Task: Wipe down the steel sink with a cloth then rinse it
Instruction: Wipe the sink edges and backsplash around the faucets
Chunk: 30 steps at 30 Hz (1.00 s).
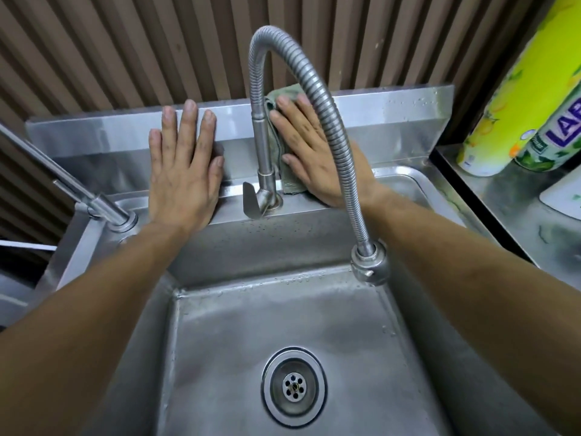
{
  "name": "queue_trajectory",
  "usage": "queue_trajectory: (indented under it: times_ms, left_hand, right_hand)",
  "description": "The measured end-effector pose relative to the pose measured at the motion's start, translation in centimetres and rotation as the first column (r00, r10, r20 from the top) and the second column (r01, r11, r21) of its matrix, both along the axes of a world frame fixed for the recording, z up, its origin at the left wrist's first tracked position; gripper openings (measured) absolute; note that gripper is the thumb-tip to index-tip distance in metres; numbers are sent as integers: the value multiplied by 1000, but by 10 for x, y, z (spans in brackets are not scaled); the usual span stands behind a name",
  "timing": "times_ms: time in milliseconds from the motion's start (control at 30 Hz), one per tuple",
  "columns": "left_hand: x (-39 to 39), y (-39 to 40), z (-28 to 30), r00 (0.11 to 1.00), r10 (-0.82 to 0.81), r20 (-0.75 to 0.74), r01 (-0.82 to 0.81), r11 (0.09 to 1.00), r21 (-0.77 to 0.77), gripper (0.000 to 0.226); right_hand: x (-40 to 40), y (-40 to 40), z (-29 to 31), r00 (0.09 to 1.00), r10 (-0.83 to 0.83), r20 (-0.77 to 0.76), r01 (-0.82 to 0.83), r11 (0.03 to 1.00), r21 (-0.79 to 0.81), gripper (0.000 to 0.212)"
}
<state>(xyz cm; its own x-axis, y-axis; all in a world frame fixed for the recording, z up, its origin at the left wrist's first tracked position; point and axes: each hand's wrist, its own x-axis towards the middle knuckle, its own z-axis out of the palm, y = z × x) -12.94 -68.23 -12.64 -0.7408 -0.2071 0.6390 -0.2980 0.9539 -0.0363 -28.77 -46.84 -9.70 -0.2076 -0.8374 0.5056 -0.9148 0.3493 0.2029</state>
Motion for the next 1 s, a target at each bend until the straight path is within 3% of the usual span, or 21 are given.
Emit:
queue_trajectory:
  times_ms: [300, 400, 467, 600, 700, 767, 833, 1000]
  left_hand:
    - [-4, 3, -2, 999, 32, -3, -32, 999, -22, 64]
    - [-4, 4, -3, 1000, 31, 0, -31, 999, -18, 65]
    - [-4, 1, -1, 1000, -3, 1, 3, 999, -43, 66]
    - [-17, 0, 11, 994, -103, 31, 107, 976, -191, 62]
    - [-31, 7, 9, 997, -77, -5, 74, 975, -211, 59]
    - [-35, 9, 3, 998, -49, -37, 41, 978, -204, 62]
    - [-35, 9, 1, 998, -43, -39, 35, 982, -187, 70]
    - [-31, 8, 2, 994, -46, -96, 36, 994, -101, 67]
  right_hand:
    - [-6, -28, -10, 998, 47, -39, -51, 993, -106, 67]
    - [-5, -27, -13, 996, 88, -21, -90, 989, -115, 53]
    - [-19, -5, -15, 987, 67, 149, -24, 961, -274, 51]
    - [-32, 15, -19, 953, -168, 253, 270, 851, -450, 59]
    - [-7, -30, -16, 970, -86, 228, 197, 828, -525, 69]
    - [5, -46, -18, 996, 51, 77, -6, 868, -497, 62]
    - [-6, -37, -18, 992, 125, 32, -97, 889, -447, 56]
    - [-44, 8, -22, 989, -57, 139, 110, 902, -417, 53]
